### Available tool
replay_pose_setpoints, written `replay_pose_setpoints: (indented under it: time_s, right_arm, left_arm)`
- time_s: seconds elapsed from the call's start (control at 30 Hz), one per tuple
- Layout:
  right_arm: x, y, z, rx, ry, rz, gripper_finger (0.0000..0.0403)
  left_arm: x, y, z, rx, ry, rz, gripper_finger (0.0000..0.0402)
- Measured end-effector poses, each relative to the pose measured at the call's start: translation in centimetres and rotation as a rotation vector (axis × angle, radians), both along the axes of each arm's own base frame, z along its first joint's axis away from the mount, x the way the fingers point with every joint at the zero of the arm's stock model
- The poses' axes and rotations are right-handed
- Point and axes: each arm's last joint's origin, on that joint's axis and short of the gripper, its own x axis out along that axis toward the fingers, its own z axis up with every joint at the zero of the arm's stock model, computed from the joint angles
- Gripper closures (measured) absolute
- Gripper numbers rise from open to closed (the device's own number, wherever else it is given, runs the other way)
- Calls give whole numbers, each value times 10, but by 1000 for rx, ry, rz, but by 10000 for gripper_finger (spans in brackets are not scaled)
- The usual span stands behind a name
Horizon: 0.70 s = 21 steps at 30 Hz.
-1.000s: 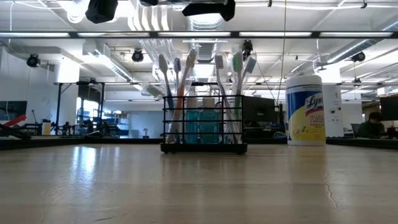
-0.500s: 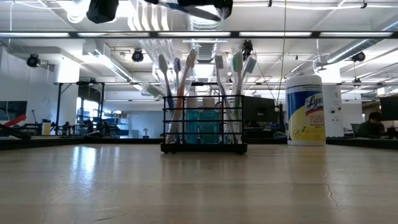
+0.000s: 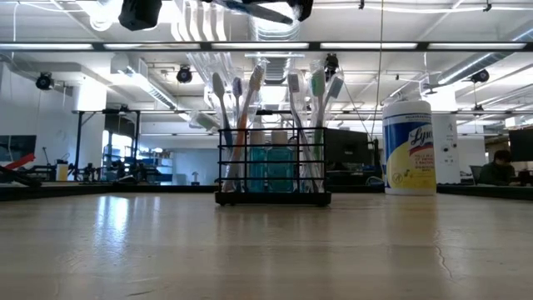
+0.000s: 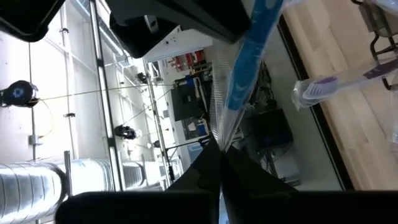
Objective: Pick & Place toothbrushing station
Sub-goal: Put the blue toothbrush into the black mesh organizer
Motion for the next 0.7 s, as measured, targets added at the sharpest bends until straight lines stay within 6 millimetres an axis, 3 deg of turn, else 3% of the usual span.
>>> replay_pose_setpoints:
  time_s: [0.37,0.7]
  right_arm:
    - [-3,0,-2,-3,34,0,395]
    - [-3,0,2,0,5,3,394]
  left_arm:
    - [-1,0,1,22,-24,15,368]
    - [-1,0,2,43,-40,29,396]
